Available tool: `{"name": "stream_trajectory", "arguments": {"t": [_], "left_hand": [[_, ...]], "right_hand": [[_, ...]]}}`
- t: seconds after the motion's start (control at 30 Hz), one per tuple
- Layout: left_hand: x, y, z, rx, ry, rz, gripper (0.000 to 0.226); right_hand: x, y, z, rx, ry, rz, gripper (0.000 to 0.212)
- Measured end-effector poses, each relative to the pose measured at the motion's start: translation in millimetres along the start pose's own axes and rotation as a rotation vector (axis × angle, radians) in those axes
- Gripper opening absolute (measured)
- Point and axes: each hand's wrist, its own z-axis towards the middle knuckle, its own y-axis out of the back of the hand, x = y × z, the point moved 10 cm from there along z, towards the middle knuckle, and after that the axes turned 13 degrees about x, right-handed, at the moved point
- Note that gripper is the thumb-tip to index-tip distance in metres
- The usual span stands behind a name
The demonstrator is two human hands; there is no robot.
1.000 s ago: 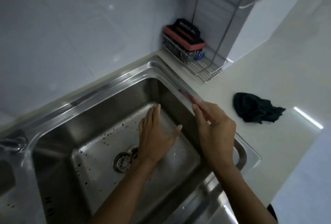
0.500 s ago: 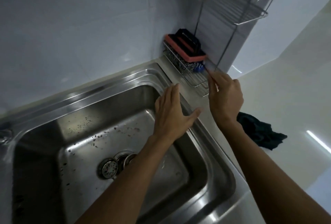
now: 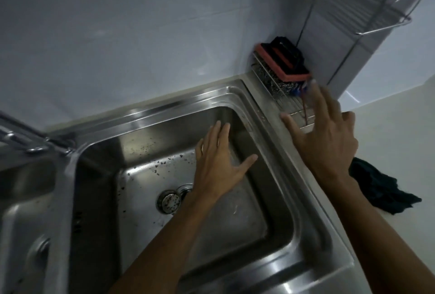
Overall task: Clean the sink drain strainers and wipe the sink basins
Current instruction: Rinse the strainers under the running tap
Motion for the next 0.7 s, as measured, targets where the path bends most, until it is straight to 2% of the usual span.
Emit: {"name": "stream_trajectory", "arguments": {"t": [0.1, 0.17, 0.23, 0.3, 0.37, 0.4, 0.5, 0.6, 0.7], "left_hand": [[40.1, 45.5, -42.6, -0.109, 0.051, -0.007, 0.1], [69.0, 89.5, -85.1, -0.277, 0.06, -0.028, 0.089], [101.0, 136.9, -136.5, -0.473, 0.041, -0.019, 0.076], [138.7, 184.4, -189.7, -0.683, 0.049, 0.053, 0.069], [190.0, 232.0, -232.4, -0.838, 0.166, 0.065, 0.07], [216.5, 253.5, -243.0, -0.856, 0.242, 0.05, 0.073], [272.8, 296.9, -230.1, -0.69, 0.342, 0.174, 0.074], [298.1, 294.2, -192.3, -0.4, 0.27, 0.387, 0.078], [312.7, 273.7, -170.4, -0.277, 0.191, 0.52, 0.078]], "right_hand": [[63.4, 13.1, -42.2, -0.093, 0.114, 0.284, 0.068], [113.7, -3.0, -69.4, -0.002, 0.186, 0.645, 0.058], [166.3, -44.3, -92.4, 0.237, 0.101, 1.075, 0.05], [235.2, -104.4, -126.2, 0.642, -0.097, 1.527, 0.044], [314.5, -145.4, -164.9, 0.999, -0.178, 1.787, 0.046], [348.7, -158.5, -179.4, 1.101, -0.184, 1.861, 0.047], [421.8, -190.3, -201.1, 1.159, -0.27, 1.998, 0.054], [458.9, -221.0, -198.5, 1.024, -0.422, 2.086, 0.06], [469.7, -242.9, -190.9, 0.875, -0.492, 2.119, 0.06]]}}
